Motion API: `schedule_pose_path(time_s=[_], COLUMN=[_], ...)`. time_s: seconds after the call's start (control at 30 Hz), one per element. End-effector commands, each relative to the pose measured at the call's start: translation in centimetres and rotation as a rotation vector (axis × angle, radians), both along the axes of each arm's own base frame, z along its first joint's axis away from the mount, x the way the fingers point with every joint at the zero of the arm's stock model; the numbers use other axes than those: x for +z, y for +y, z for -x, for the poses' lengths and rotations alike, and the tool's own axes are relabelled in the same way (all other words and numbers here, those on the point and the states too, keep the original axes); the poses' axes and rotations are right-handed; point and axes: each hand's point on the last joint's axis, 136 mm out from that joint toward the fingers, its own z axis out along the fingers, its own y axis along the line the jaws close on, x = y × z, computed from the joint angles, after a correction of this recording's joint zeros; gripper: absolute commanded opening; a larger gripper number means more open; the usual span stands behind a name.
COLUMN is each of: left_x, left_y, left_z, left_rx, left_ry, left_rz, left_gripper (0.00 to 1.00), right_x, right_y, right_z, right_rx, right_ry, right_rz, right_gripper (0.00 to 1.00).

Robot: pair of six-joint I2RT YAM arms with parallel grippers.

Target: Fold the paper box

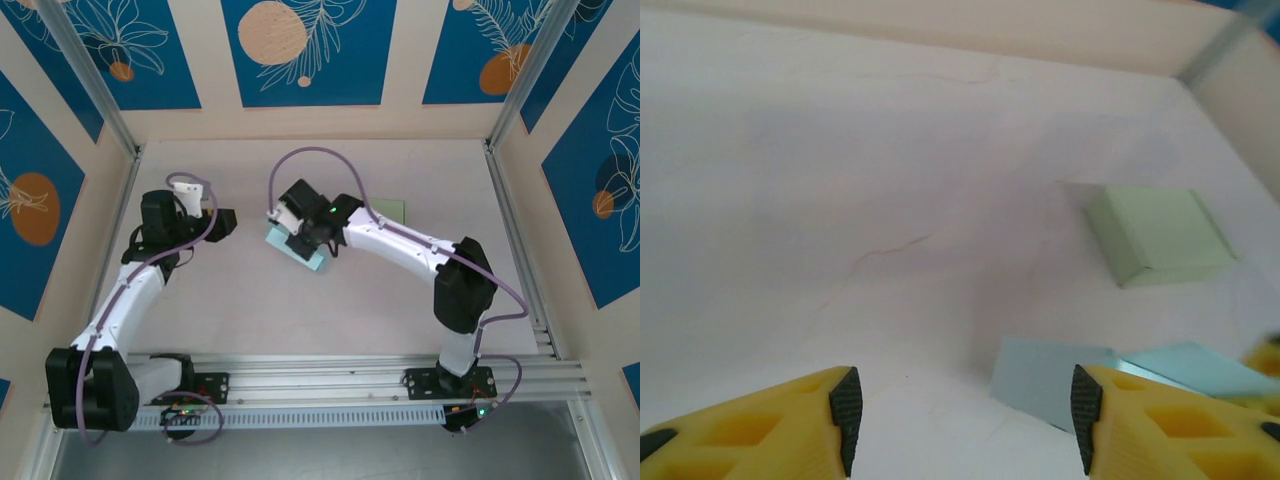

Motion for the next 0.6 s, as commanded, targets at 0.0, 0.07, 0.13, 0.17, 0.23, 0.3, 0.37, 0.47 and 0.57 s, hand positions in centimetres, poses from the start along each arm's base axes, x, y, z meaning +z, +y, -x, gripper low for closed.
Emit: schedule_pose_path(time_s=[0.0, 0.07, 0.13, 0.17, 0.23, 0.3, 0.37, 0.47, 0.57], left_x=[1.8, 1.7, 0.7, 0.2, -0.4, -0.6, -1.6, -3.5, -4.7], left_y=[-4.3, -5.7, -5.7, -5.7, -6.0, -6.7, -7.3, -8.4, -8.6], left_z=[1.7, 2.9, 2.4, 2.1, 1.9, 2.0, 2.0, 2.1, 1.5], left_rx=[-0.393, -0.562, -0.593, -0.601, -0.654, -0.722, -0.763, -0.818, -0.829], left_ry=[-0.198, -0.266, -0.264, -0.257, -0.251, -0.239, -0.189, -0.133, -0.103], left_rz=[0.062, 0.075, 0.033, 0.013, 0.003, 0.037, 0.034, -0.027, -0.066], left_gripper=[0.63, 0.66, 0.67, 0.68, 0.68, 0.69, 0.69, 0.69, 0.69], right_x=[-1.4, -1.4, -1.1, -1.2, -1.7, -2.4, -3.2, -3.7, -3.5], right_y=[-0.5, -0.4, -0.1, -0.1, 0.0, 0.2, 0.2, 0.4, 0.6], right_z=[2.7, 2.5, 2.5, 2.3, 1.8, 1.5, 0.9, 0.7, 0.5], right_rx=[0.066, 0.092, 0.129, 0.136, 0.139, 0.144, 0.136, 0.138, 0.142], right_ry=[0.252, 0.292, 0.333, 0.349, 0.381, 0.414, 0.43, 0.445, 0.441], right_rz=[-0.059, -0.096, -0.143, -0.156, -0.164, -0.164, -0.148, -0.144, -0.148], right_gripper=[0.04, 0.04, 0.05, 0.05, 0.05, 0.05, 0.05, 0.08, 0.09])
